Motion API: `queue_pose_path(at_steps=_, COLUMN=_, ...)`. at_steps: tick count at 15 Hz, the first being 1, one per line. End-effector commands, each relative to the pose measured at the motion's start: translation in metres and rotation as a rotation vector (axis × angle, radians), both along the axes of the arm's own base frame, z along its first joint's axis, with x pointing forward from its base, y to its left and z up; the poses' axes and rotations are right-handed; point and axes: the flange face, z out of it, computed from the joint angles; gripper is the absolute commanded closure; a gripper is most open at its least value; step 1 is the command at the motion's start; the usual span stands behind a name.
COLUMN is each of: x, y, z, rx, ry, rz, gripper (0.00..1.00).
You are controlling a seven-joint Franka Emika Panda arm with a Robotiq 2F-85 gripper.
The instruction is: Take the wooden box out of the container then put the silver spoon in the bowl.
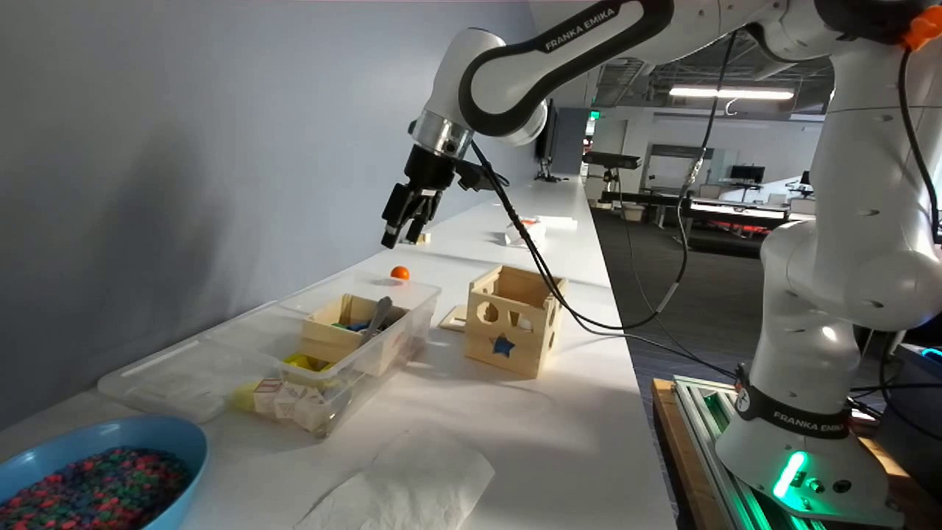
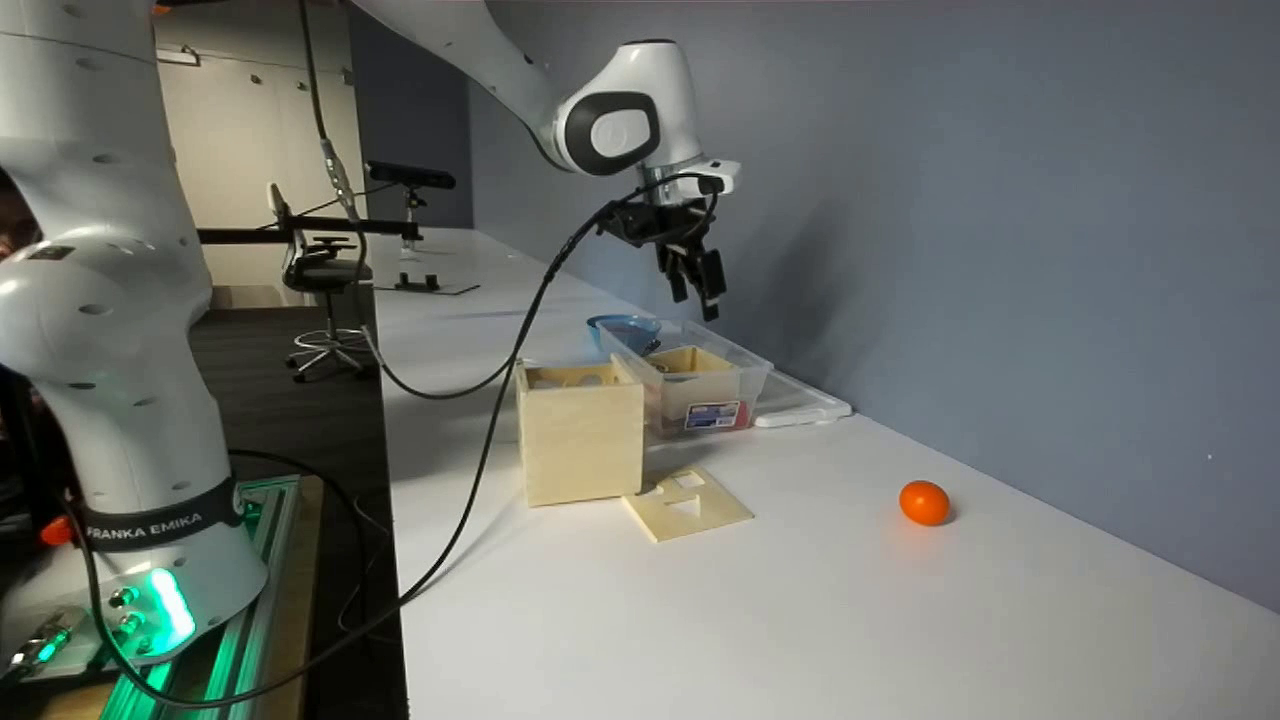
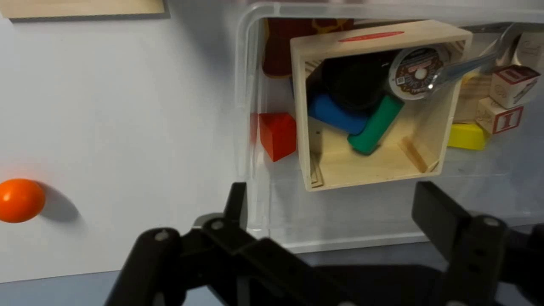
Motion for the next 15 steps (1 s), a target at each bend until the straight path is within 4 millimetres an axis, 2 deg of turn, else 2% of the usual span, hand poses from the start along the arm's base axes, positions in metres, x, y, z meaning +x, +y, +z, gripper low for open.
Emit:
queue_pose_path(at_steps=1, x=0.000, y=0.001, z=-0.001, rx=-0.002, ry=0.003, rz=0.003, gripper=0.00)
queue_pose_path(at_steps=5, x=-0.002, y=-0.001, z=-0.004, rx=-0.023, ry=0.009, rz=-0.011, gripper=0.00)
queue_pose_path(at_steps=10, x=-0.006, y=0.004, z=-0.034, rx=0.002, ry=0.086, rz=-0.015, gripper=0.00)
queue_pose_path(at_steps=15, x=-0.007, y=0.017, z=-0.047, rx=0.005, ry=0.121, rz=0.020, gripper=0.00)
